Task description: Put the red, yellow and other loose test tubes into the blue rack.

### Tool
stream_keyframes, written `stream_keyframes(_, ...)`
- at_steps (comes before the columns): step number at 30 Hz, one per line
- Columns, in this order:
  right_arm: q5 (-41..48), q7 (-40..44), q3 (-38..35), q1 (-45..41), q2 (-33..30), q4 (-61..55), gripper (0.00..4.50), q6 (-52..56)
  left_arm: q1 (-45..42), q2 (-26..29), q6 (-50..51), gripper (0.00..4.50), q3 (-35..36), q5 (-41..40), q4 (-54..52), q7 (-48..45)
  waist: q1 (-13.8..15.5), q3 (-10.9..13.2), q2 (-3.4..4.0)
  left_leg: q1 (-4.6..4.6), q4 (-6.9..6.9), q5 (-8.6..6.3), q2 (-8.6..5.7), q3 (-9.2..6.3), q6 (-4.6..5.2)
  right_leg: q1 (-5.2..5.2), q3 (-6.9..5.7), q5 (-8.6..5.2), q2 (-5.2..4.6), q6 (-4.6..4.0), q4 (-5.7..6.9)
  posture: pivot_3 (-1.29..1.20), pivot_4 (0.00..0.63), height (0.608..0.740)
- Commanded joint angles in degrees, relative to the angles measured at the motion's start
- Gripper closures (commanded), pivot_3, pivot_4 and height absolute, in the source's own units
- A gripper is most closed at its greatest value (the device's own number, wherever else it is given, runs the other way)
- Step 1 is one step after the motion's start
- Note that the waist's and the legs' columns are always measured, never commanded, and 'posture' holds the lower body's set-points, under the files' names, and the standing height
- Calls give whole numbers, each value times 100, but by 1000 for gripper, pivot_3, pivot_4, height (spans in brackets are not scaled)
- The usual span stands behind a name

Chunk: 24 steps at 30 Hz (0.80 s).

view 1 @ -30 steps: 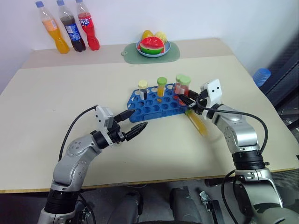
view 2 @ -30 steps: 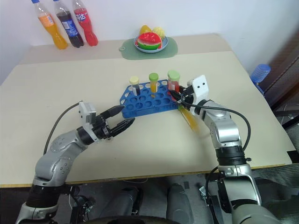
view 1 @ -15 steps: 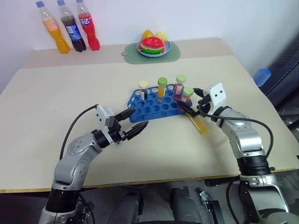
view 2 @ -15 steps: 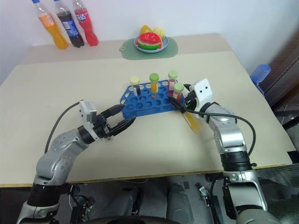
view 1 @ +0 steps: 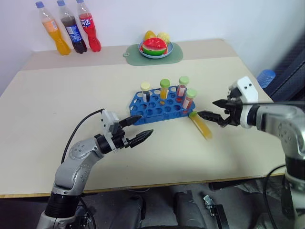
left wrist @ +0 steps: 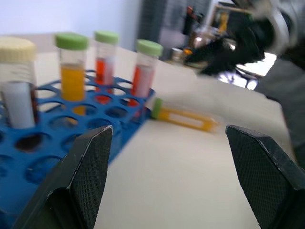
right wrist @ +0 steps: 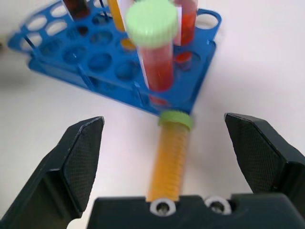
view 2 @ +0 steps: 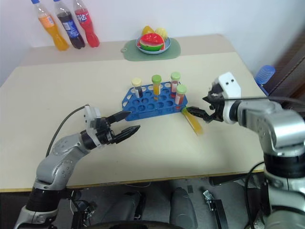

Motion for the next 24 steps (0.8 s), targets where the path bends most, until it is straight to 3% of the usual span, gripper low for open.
stream_keyframes(1, 21, -138, 169, -444, 87, 623, 29, 577, -16, 339, -148, 572, 9, -59, -79, -587, 17, 1, -2, -3, 1, 0, -1, 1, 1, 0, -1, 0, -4, 0, -1, 0, 150, 740)
stream_keyframes(9, -110, -19, 1045, -738, 94, 1390, 29, 434, -52, 1054, -136, 572, -89, -249, -276, -1787, -9, 3, -2, -22, 1, -3, -3, 2, 6, -19, -3, 0, -8, 1, -5, 0, 150, 740)
stream_keyframes(15, -395, 10, 1622, -776, 228, 1710, 29, -115, -205, 1229, -95, 572, -83, -236, -278, -2083, -18, 4, 0, -24, 1, -3, -3, 1, 6, -21, -5, 1, -8, 1, -4, 0, 150, 740)
stream_keyframes(18, -727, -145, 1911, -801, 363, 1946, 954, -416, -261, 1198, -64, 572, -73, -247, -245, -2081, -27, 4, 0, -24, 1, -3, -3, 0, 5, -22, -5, 1, -7, 2, -4, 0, 150, 740)
stream_keyframes(23, -1033, 92, 2367, -751, 192, 1866, 3500, -642, -248, 1141, -61, 572, -99, -236, -216, -2060, -27, 3, -2, -23, 1, -2, -2, -1, 4, -21, -6, 1, -6, 2, -3, 0, 150, 740)
stream_keyframes(24, -1073, 165, 2430, -714, 118, 1800, 3701, -691, -247, 1129, -54, 572, -105, -237, -215, -2050, -22, 3, -2, -23, 2, -3, -2, -1, 4, -21, -6, 1, -6, 2, -3, 0, 150, 740)
